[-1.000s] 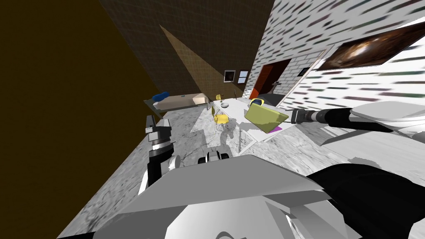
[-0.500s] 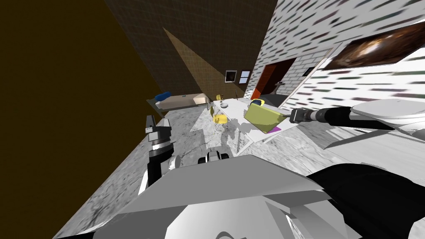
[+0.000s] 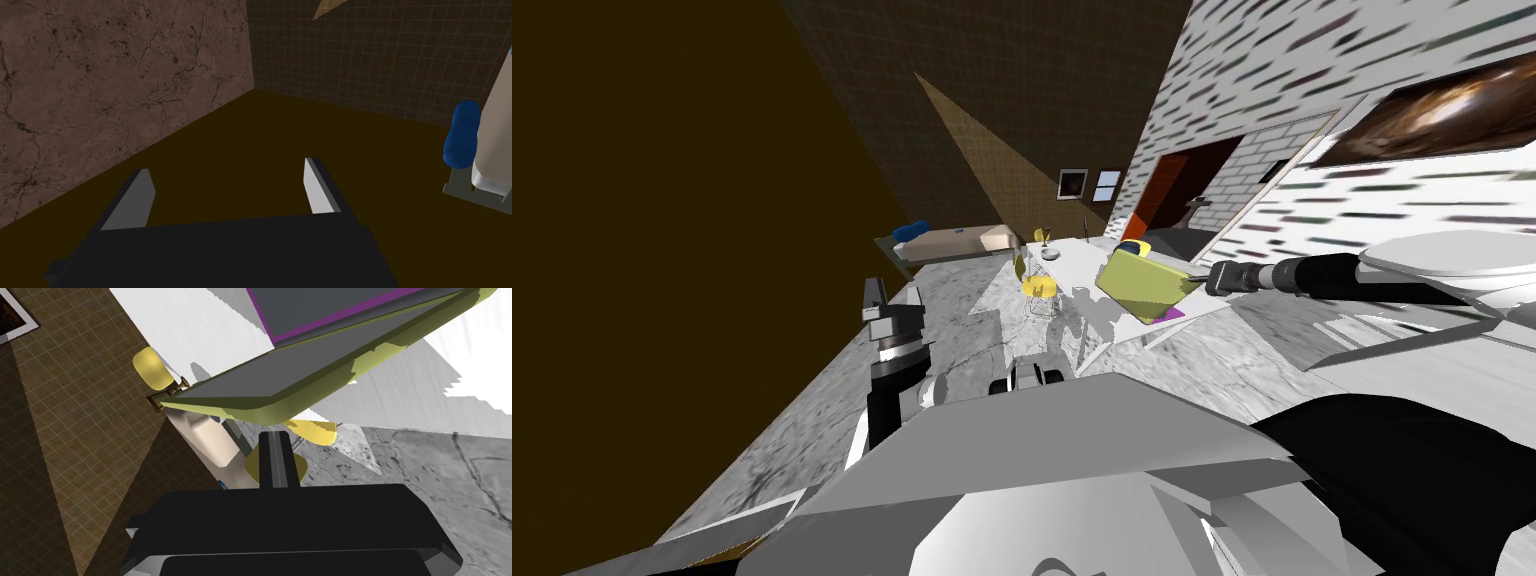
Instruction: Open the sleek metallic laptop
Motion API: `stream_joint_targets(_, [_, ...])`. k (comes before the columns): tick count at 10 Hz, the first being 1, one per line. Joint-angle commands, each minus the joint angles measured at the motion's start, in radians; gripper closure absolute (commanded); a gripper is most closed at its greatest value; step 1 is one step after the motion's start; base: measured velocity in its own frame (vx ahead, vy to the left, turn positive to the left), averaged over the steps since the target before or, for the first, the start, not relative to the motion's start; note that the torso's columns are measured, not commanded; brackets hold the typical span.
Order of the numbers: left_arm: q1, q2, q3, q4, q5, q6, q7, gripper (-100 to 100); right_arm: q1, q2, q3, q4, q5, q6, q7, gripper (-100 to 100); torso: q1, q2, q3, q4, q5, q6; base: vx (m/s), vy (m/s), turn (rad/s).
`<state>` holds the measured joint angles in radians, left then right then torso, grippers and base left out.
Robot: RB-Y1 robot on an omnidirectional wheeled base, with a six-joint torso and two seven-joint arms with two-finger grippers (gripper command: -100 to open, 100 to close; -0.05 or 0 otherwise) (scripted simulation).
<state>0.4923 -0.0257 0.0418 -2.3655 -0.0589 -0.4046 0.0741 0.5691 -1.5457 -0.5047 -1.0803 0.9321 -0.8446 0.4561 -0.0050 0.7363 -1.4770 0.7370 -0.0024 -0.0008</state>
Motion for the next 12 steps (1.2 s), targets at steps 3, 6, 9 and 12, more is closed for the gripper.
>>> stream_joint_targets(3, [0.000, 0.000, 0.000, 0.000, 0.000, 0.000, 0.000, 0, 0.012, -0.013, -0.002, -0.002, -0.026, -0.030, -0.069, 100, 0.006, 0.001, 0.001, 0.001, 0.003, 0.000, -0.046, -0.101, 0.053])
stream_joint_targets(6, [0.000, 0.000, 0.000, 0.000, 0.000, 0.000, 0.000, 0, 0.007, 0.011, 0.007, -0.026, 0.004, 0.022, -0.018, -100, 0.007, 0.003, 0.002, 0.001, 0.003, 0.001, -0.052, -0.021, 0.063])
stream_joint_targets(9, [0.000, 0.000, 0.000, 0.000, 0.000, 0.000, 0.000, 0, 0.001, 0.034, 0.015, -0.047, 0.032, 0.071, 0.033, -100, 0.004, 0.002, 0.001, 0.001, 0.002, 0.001, -0.056, -0.016, 0.060])
stream_joint_targets(12, [0.000, 0.000, 0.000, 0.000, 0.000, 0.000, 0.000, 0, -0.006, 0.059, 0.025, -0.070, 0.063, 0.126, 0.090, -100, 0.005, 0.002, 0.001, 0.001, 0.002, 0.001, -0.066, -0.024, 0.065])
